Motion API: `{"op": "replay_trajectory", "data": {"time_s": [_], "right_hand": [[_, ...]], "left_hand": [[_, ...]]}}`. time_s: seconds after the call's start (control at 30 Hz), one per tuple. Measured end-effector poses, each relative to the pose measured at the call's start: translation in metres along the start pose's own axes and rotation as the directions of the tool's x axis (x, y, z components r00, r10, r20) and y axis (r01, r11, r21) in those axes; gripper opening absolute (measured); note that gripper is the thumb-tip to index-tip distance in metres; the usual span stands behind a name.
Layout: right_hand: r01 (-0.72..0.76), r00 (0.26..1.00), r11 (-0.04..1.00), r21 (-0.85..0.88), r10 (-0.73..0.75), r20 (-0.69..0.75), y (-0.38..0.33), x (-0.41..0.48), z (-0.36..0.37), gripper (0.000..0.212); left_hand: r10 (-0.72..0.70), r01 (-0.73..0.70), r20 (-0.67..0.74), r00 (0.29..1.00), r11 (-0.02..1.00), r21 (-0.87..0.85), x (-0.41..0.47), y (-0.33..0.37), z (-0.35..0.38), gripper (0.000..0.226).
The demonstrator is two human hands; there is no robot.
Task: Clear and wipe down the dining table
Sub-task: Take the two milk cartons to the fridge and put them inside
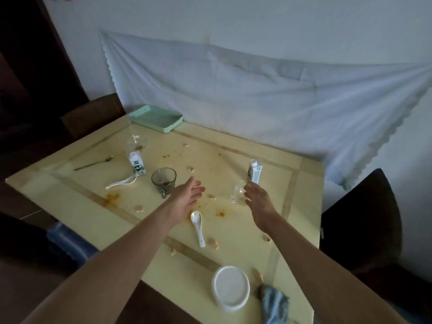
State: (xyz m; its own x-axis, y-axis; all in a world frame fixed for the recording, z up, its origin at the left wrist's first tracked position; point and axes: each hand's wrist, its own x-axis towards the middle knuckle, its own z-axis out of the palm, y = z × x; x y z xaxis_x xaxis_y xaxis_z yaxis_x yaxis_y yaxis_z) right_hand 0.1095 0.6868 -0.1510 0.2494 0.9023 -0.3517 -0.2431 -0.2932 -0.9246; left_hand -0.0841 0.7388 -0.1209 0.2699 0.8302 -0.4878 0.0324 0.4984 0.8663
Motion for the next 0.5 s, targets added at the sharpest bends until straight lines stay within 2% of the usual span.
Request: {"op": "replay_trajectory", "data": {"time_s": [0.03, 0.07, 0.2, 0.3, 0.5], "right_hand": [[0.018, 0.999, 0.999, 0.031, -0.017, -0.039, -0.001, 0.005, -0.001, 0.009], [0.035, 0.995, 0.999, 0.037, -0.031, -0.095, -0.003, 0.008, -0.001, 0.016], [0.048, 0.977, 0.998, -0.05, -0.057, -0.204, -0.013, 0.043, -0.007, 0.004], [0.012, 0.961, 0.988, -0.151, -0.053, -0.272, -0.011, 0.089, -0.021, 0.014], [-0.047, 0.934, 0.955, -0.292, -0.061, -0.351, -0.01, 0.165, -0.041, 0.049]], "left_hand": [[-0.01, 0.01, 0.015, 1.0, 1.0, -0.006, 0.01, 0.0, 0.0, 0.053], [-0.013, 0.013, 0.017, 1.0, 1.0, -0.007, 0.015, -0.001, -0.001, 0.053], [-0.037, 0.038, 0.052, 0.998, 0.999, -0.018, 0.056, 0.002, -0.002, 0.054], [-0.051, 0.053, 0.076, 0.996, 0.998, -0.022, 0.089, 0.007, 0.0, 0.053], [-0.101, 0.099, 0.072, 0.992, 0.995, 0.021, 0.161, 0.02, 0.01, 0.053]]}}
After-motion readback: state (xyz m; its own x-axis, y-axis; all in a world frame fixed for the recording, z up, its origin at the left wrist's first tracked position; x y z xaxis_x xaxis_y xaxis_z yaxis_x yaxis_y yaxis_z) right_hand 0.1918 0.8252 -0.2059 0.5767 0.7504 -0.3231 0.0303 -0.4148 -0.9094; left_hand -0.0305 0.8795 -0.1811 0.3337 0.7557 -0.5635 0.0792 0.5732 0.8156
